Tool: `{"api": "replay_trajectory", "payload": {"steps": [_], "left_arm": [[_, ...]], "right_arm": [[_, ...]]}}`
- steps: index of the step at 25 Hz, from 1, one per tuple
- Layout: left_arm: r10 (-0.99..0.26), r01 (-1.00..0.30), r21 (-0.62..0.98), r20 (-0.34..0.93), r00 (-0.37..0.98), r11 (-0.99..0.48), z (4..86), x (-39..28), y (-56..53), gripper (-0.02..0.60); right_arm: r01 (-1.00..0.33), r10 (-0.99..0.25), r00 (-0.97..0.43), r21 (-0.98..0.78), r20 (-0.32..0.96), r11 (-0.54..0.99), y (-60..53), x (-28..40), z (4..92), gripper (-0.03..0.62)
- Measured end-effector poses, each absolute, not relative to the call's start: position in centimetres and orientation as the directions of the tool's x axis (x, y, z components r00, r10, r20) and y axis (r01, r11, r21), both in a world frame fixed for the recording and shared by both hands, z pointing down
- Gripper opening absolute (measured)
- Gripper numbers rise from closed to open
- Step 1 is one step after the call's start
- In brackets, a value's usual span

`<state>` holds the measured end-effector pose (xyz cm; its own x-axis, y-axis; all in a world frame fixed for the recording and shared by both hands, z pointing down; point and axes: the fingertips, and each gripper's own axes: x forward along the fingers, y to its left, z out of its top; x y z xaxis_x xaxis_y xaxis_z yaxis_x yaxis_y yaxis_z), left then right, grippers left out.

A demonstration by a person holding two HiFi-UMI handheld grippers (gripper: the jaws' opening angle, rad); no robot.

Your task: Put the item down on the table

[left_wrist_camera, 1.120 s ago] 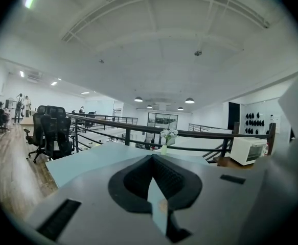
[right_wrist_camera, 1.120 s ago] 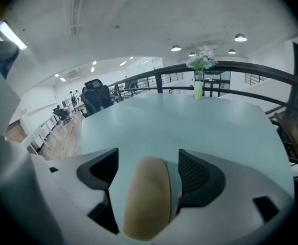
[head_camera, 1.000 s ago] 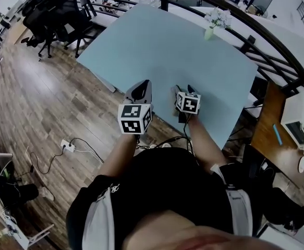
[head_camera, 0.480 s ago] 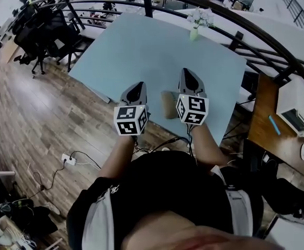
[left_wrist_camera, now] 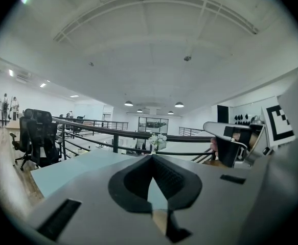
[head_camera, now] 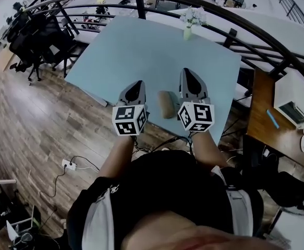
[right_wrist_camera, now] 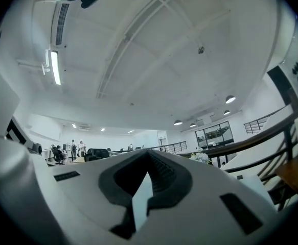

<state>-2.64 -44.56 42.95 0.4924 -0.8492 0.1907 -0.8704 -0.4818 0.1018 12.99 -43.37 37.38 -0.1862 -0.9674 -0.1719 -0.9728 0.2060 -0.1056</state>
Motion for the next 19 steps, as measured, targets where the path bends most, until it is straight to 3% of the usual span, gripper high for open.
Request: {"api": "replay_trajectory", "payload": {"steps": [19], "left_arm": [[-0.84, -0.861, 0.104, 0.193, 0.508, -0.497, 43.12, -3.01, -44.57, 0.008]], "right_arm": [[-0.974, -0.973, -0.188, -0.101, -0.136, 0.202, -43.46, 12.17, 38.35, 0.002]]}}
